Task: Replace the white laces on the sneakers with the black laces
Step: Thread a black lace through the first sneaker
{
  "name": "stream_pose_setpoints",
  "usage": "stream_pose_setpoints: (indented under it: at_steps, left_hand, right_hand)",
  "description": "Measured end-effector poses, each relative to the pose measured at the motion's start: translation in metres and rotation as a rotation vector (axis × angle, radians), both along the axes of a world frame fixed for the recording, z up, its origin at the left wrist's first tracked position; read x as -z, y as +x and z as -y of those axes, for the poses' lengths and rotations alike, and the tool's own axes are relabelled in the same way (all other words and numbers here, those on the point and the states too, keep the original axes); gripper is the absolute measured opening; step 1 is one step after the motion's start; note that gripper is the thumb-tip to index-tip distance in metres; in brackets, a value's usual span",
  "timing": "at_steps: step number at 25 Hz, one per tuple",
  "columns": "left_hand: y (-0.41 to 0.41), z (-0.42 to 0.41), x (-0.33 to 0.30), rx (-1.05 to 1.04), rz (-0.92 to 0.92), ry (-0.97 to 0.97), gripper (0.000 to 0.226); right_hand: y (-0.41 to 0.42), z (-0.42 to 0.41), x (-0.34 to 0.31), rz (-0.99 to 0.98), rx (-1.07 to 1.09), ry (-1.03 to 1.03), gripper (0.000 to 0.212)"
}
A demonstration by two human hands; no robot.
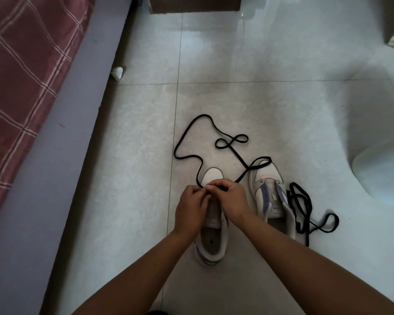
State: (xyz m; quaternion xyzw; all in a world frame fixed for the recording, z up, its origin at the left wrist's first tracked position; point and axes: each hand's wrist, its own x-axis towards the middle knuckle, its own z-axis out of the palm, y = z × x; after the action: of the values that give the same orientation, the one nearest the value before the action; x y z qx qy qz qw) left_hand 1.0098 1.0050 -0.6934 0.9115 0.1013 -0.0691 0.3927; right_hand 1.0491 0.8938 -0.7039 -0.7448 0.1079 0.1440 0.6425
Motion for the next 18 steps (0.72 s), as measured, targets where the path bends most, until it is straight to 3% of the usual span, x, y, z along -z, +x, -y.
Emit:
stream_pose_setpoints:
  at_steps: [3, 6, 10, 13, 16, 18]
  left_hand:
    - [-0.032, 0.018, -0.011, 0.141, 0.128, 0.226, 0.047]
    - [-0.055, 0.026, -0.007, 0.445, 0.070, 0.444, 0.067]
    - [-0.051, 0.022, -0.003, 0.505, 0.026, 0.400, 0.058]
    - [-0.047, 0.021, -0.008, 0.571, 0.028, 0.444, 0.058]
    - [-0.045, 0.021, -0.003, 0.573, 0.047, 0.486, 0.057]
    - [-0.042, 0.022, 0.001, 0.599, -0.088, 0.493, 0.048]
  right_hand:
    - [-0.001, -0.004, -0.001, -0.004, -0.005, -0.029, 0.009]
    - [-0.002, -0.001, -0.005, 0.093, -0.134, -0.187, 0.009]
    - [-0.023, 0.004, -0.019, 0.395, -0.238, -0.521, 0.012]
    - [-0.040, 0.008, -0.037, 0.632, -0.256, -0.538, 0.009]
    - [-0.049, 0.013, -0.062, 0.656, -0.234, -0.456, 0.010]
    - [-0.064, 0.018, -0.084, 0.700, -0.246, -0.405, 0.008]
